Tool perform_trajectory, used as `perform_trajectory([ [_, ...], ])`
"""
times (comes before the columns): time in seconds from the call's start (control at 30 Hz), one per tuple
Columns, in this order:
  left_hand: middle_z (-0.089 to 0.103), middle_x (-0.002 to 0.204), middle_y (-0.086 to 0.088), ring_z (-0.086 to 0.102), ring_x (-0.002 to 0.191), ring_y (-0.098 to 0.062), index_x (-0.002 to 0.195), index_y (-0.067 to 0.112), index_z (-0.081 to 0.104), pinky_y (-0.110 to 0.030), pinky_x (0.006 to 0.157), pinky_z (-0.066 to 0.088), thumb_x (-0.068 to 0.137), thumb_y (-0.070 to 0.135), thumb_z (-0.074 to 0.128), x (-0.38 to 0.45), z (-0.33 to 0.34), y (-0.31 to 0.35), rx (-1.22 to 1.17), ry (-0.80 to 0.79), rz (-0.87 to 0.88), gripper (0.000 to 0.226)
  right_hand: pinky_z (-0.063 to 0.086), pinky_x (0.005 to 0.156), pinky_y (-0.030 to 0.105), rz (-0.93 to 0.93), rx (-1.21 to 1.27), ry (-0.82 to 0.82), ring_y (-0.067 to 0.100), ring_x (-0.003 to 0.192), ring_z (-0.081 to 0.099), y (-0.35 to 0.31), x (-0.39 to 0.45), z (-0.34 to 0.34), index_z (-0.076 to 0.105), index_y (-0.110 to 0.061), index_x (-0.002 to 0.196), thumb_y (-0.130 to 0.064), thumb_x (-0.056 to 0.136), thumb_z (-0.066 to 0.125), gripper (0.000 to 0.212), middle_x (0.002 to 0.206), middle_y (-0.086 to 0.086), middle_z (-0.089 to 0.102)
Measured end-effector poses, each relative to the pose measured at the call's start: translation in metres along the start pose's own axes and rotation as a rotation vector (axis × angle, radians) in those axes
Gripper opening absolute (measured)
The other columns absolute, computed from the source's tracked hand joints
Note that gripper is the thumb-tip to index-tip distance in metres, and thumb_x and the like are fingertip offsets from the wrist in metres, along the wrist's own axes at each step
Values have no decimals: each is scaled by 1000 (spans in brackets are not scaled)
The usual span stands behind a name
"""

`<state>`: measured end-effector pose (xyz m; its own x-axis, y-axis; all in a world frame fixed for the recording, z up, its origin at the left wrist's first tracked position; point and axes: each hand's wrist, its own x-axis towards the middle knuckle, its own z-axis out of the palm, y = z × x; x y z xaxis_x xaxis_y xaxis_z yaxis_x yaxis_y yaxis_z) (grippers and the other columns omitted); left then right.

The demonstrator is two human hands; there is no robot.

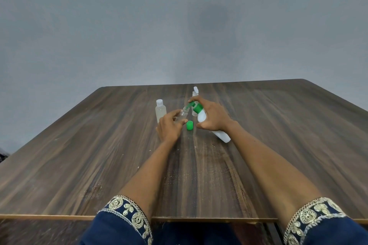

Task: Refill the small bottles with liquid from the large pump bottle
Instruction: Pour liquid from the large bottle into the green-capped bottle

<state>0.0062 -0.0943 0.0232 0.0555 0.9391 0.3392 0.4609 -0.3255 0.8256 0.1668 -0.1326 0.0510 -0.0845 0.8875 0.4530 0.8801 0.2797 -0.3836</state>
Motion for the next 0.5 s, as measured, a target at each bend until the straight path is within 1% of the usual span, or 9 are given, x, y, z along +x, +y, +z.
perform_trajectory([
  [0.13,69,110,-3,62,100,-17,116,23,65,-38,90,49,75,26,76,0,2,3,5,-6,2,43,30,54,22,7,5,13,5,56,44,1,-1,-2,46,-32,129,-31,59,64,71,80,-15,51],
  [0.2,69,110,-3,62,99,-17,116,21,65,-36,87,49,75,26,76,0,3,1,0,-3,2,44,29,53,19,-2,-8,-5,4,56,43,2,-2,-4,45,-32,133,-23,65,71,73,73,-19,45],
  [0.27,69,108,-2,63,99,-17,116,22,65,-37,87,50,74,27,77,0,4,0,2,-2,2,44,28,52,17,-5,-20,-14,5,54,42,3,-4,-6,44,-32,136,-18,67,74,76,67,-21,42],
  [0.33,70,107,-2,63,98,-17,115,23,65,-40,89,51,74,28,77,0,5,-1,2,-7,2,44,28,52,19,-2,-27,-13,6,53,42,3,-4,-5,44,-33,134,-22,65,72,75,65,-19,42],
  [0.4,70,106,-1,63,98,-17,114,24,66,-41,89,51,73,28,78,0,6,-1,6,-11,6,43,30,52,22,14,-32,-3,5,54,43,3,-3,-3,46,-34,130,-31,60,65,73,70,-16,47],
  [0.5,71,104,0,64,96,-16,113,25,66,-41,88,51,72,29,78,1,7,1,17,-19,13,42,33,57,25,39,-23,26,6,60,45,4,-2,-2,47,-34,126,-32,57,61,70,87,-13,54],
])
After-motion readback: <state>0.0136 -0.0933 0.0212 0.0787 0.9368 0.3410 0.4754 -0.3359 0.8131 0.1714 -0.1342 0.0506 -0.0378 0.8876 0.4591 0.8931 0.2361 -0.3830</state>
